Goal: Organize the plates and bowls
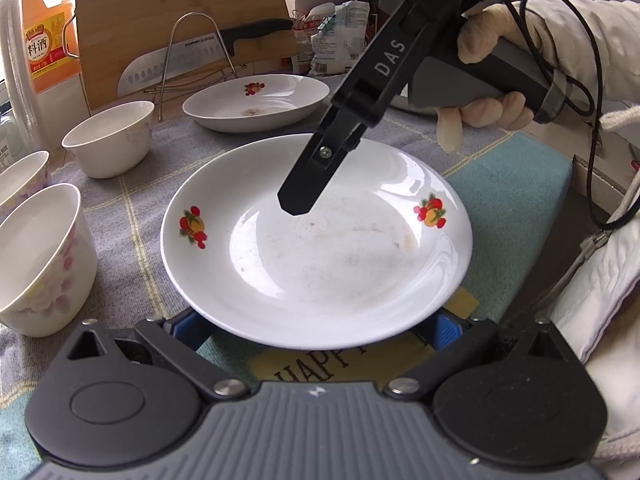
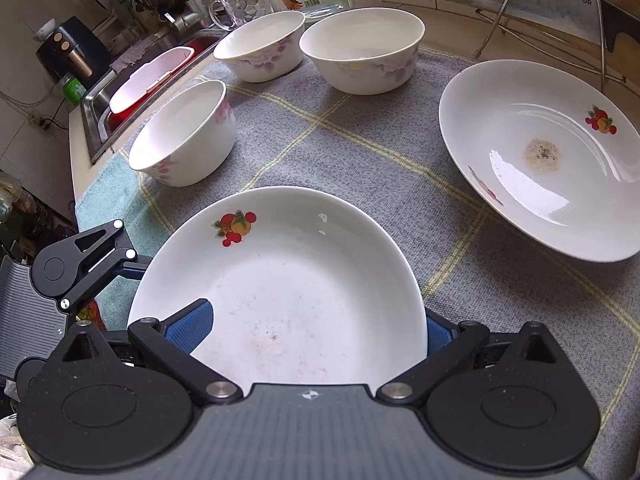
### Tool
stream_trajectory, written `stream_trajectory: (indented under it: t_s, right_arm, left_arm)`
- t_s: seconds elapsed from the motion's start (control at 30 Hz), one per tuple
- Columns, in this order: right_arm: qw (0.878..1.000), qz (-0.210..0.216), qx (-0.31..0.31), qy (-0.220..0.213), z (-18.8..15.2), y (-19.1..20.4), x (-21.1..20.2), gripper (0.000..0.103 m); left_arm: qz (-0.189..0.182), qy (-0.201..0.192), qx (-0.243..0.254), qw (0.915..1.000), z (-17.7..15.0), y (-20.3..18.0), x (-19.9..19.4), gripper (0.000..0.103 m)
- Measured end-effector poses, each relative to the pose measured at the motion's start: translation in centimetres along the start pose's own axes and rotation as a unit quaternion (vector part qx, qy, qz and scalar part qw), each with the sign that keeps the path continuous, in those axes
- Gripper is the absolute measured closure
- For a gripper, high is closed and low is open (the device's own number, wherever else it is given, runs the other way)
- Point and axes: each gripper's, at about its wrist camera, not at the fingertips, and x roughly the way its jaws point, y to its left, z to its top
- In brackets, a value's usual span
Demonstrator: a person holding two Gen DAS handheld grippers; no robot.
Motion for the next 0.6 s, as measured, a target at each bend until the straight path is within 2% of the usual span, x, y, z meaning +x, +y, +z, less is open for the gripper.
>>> stream_trajectory:
  t_s: [0.2,0.6]
  right_arm:
    - [1.000,0.014,0.023,0.000,0.19,-0.50,-0.06,0.000]
    - [0.999,0.009,0.011,0.029,0.65,-0.40,0.13,0.000]
  left_arm:
    - [-0.001,0.000,0.001,1.0000,-0.02,0.04,0.03,0.000]
    - [-0.009,0.004,0.008,0.9999,0.16,0.35,0.17,0.000]
